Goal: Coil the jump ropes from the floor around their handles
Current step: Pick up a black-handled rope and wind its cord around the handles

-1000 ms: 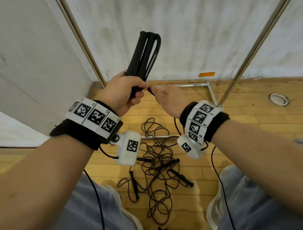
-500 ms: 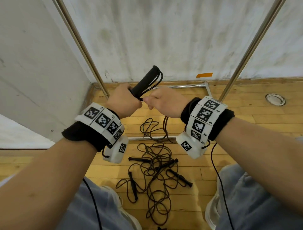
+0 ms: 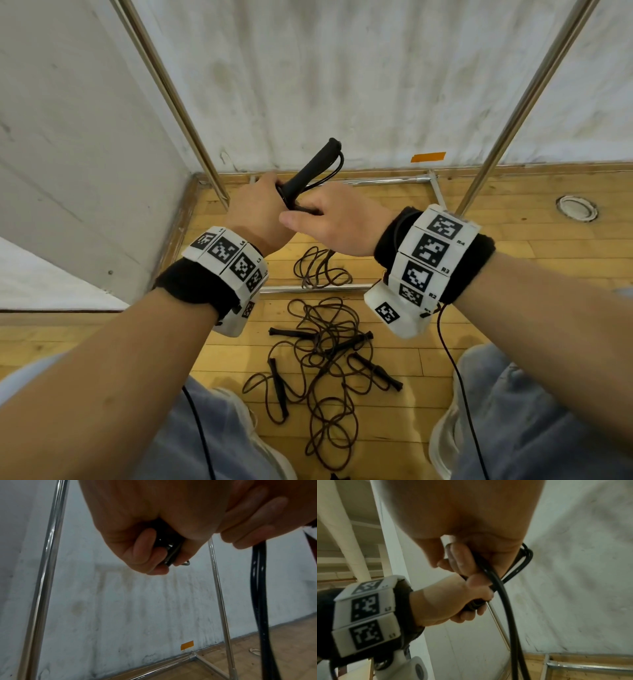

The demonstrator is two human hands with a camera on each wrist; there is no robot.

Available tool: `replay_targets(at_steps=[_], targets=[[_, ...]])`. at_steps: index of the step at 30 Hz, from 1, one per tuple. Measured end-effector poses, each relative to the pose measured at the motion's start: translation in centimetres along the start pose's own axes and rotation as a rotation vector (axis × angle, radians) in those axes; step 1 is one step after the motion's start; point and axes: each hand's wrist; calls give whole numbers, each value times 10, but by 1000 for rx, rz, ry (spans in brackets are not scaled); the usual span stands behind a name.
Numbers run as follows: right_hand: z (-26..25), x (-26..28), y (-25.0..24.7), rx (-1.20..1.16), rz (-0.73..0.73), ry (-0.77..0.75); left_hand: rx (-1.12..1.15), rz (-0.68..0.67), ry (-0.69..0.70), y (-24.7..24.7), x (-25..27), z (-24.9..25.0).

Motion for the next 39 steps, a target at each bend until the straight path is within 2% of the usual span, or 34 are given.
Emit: replay_targets(at_steps=[3, 9, 12, 14, 16, 18, 23, 27, 31, 34, 37, 39], targets=[[4, 1, -9, 141, -8, 40, -34, -21, -16, 2, -2, -4], [16, -3, -17, 470, -133, 173, -163, -75, -45, 9, -10, -13], [23, -3, -18, 371, -145, 185, -208, -99, -110, 6, -14, -24], [23, -4, -18, 279, -88, 150, -260, -112, -102, 7, -13, -27], [20, -6, -18, 288, -8, 77, -295, -147, -60, 13, -8, -24], [19, -9, -22, 358, 80, 36, -317, -184, 48, 21, -2, -17], [31, -10, -43, 460, 257, 134, -151, -199, 298, 23, 8, -4], [38, -8, -61, 207, 207, 195, 1, -190, 426, 11, 12, 0], [41, -2, -74, -163, 9, 222, 160, -132, 481, -4, 22, 9], [40, -5, -64, -281, 30, 228, 291, -60, 436, -15, 26, 16], [38, -9, -45, -549, 51, 246, 421, 3, 348, -20, 26, 19], [38, -12, -31, -573, 53, 278, 503, 29, 264, -21, 25, 21]])
Point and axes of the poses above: each hand's wrist, its own x-axis away from the middle knuckle, its own y-axis out of the palm, z = x × y, and after that the axes turned 2 degrees about y, right-handed
